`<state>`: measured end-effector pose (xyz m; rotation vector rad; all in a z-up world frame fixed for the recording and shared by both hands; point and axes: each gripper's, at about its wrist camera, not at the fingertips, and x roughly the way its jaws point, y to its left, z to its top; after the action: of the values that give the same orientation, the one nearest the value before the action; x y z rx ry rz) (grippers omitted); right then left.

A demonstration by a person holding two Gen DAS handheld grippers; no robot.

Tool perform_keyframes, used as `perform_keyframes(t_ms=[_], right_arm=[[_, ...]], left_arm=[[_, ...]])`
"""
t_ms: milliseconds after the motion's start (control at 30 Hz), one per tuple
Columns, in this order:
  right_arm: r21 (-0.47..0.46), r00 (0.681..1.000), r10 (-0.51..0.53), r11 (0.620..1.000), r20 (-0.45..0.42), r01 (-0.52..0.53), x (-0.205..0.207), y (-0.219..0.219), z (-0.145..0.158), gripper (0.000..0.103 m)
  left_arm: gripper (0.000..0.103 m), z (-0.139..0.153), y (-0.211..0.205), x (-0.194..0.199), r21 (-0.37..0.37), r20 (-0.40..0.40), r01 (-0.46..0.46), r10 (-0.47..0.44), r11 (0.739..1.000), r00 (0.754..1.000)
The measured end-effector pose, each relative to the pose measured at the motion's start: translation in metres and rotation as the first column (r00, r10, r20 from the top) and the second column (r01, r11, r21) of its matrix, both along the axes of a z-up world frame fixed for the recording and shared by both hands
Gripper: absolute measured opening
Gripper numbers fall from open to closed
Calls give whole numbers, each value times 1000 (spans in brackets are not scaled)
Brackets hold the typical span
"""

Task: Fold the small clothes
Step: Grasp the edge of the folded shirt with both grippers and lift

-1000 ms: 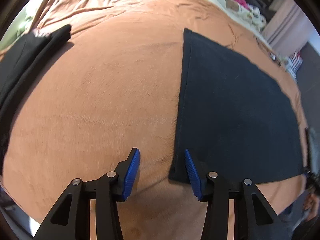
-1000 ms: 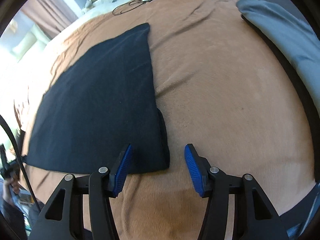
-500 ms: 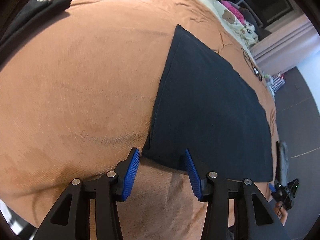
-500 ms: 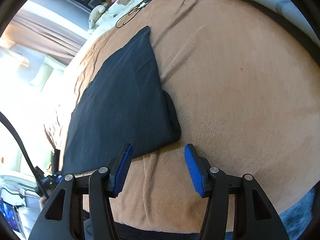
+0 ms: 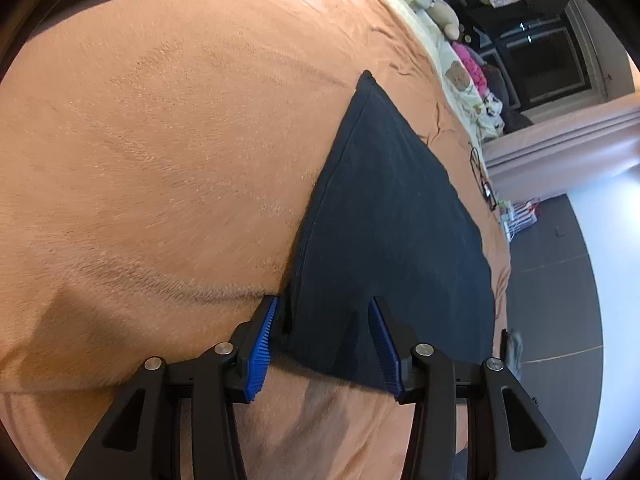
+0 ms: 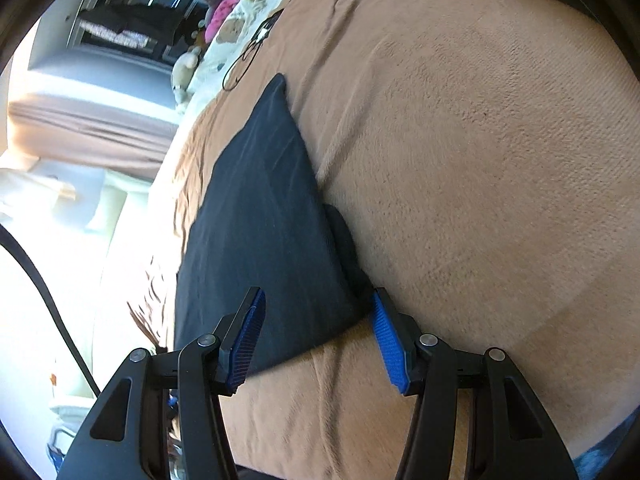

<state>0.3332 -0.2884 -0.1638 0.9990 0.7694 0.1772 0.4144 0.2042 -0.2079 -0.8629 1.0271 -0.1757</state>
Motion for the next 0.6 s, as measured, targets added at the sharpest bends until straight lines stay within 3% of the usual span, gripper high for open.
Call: perform_keyframes(t_ms=[67, 100, 133, 200, 267, 400, 600], right_arm=[[8, 1000, -6, 1000, -2, 6, 2, 4, -4, 36], [13, 1000, -15, 1000, -5, 15, 4, 5, -7, 33], [12, 1000, -19, 1000, -7, 19, 4, 6, -8, 25], [13, 999, -28, 1000, -16, 28, 6, 7, -11, 12], [15, 999, -30, 999, -18, 30, 2, 8, -9, 7], [-49, 1000, -29, 998, 8, 30, -7, 16, 12, 5], [-79, 999, -22, 997, 42, 26, -18, 29, 35, 4]], left_arm=[[42, -2, 0, 2, -24, 4, -18, 18, 1000, 1000], [34, -3, 0, 3, -31, 5, -24, 24, 999, 1000], [19, -4, -1, 4, -24, -1, -26, 26, 999, 1000], [9, -4, -1, 5, 6, -7, -45, 45, 999, 999], [7, -2, 1, 3, -5, 12, -70, 70, 998, 997], [6, 16, -1, -2, 32, 71, -75, 72, 997, 995], [5, 35, 8, -9, 19, 111, -92, 90, 996, 990]])
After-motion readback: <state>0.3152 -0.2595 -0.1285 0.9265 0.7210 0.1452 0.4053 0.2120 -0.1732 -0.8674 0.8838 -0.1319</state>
